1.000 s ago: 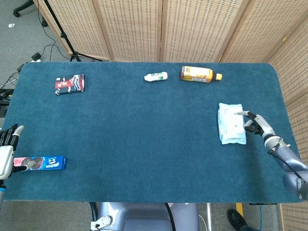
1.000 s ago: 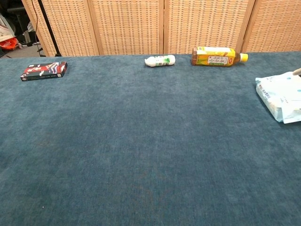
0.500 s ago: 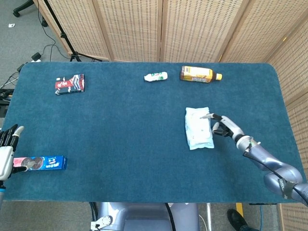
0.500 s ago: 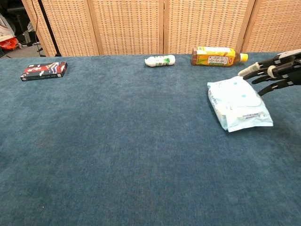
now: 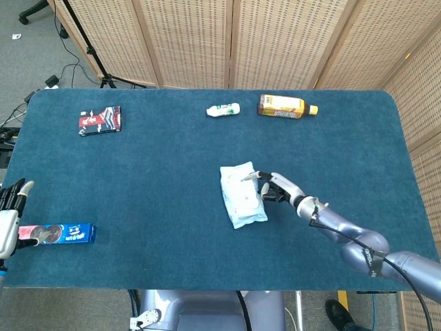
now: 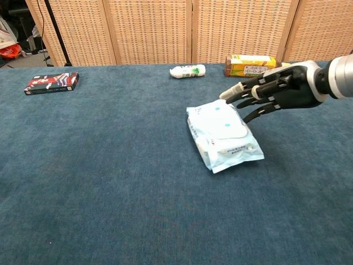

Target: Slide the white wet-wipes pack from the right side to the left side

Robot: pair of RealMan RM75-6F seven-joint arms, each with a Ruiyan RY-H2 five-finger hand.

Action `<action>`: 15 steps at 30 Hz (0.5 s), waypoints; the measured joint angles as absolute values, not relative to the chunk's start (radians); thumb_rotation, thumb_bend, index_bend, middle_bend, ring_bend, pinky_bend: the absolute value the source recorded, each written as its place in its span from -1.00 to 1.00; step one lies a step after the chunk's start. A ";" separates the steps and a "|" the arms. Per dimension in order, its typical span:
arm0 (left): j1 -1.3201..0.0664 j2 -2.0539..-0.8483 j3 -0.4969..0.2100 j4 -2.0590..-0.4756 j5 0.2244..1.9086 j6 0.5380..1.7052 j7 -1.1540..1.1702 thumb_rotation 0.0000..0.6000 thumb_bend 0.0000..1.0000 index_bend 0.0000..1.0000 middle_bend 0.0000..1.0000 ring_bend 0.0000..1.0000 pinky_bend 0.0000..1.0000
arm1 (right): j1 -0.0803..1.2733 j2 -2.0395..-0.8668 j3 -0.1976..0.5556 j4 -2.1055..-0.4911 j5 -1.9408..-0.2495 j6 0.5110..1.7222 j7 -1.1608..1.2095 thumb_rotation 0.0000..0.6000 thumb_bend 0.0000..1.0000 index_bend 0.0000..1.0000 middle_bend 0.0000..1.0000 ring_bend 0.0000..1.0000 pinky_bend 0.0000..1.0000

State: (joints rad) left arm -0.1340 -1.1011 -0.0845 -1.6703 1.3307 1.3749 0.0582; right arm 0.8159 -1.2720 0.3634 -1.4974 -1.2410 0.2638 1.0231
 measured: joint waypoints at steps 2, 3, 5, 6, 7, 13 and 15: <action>-0.134 -1.101 -0.083 -1.670 1.332 1.375 0.059 1.00 -1.00 -1.00 -1.00 -1.00 -1.00 | 0.834 -1.286 0.362 -1.505 -1.209 0.267 1.002 1.00 1.00 -0.55 -0.78 -1.00 -0.55; -0.134 -1.101 -0.083 -1.670 1.332 1.374 0.058 1.00 -1.00 -1.00 -1.00 -1.00 -1.00 | 0.843 -1.292 0.361 -1.508 -1.193 0.269 0.992 1.00 1.00 -0.55 -0.78 -1.00 -0.55; -0.134 -1.102 -0.083 -1.669 1.333 1.375 0.058 1.00 -1.00 -1.00 -1.00 -1.00 -1.00 | 0.865 -1.308 0.357 -1.512 -1.152 0.274 0.967 1.00 1.00 -0.55 -0.78 -1.00 -0.55; -0.133 -1.102 -0.082 -1.669 1.333 1.375 0.058 1.00 -1.00 -1.00 -1.00 -1.00 -1.00 | 0.875 -1.314 0.355 -1.514 -1.133 0.277 0.956 1.00 1.00 -0.55 -0.78 -1.00 -0.55; -0.133 -1.102 -0.082 -1.669 1.333 1.376 0.057 1.00 -1.00 -1.00 -1.00 -1.00 -1.00 | 0.885 -1.321 0.352 -1.515 -1.114 0.280 0.945 1.00 1.00 -0.55 -0.78 -1.00 -0.55; -0.133 -1.102 -0.083 -1.667 1.330 1.374 0.054 1.00 -1.00 -1.00 -1.00 -1.00 -1.00 | 0.949 -1.348 0.336 -1.525 -0.991 0.306 0.870 1.00 1.00 -0.55 -0.78 -1.00 -0.55; -0.134 -1.102 -0.083 -1.667 1.329 1.372 0.056 1.00 -1.00 -1.00 -1.00 -1.00 -1.00 | 0.969 -1.353 0.328 -1.531 -0.955 0.314 0.845 1.00 1.00 -0.55 -0.78 -1.00 -0.55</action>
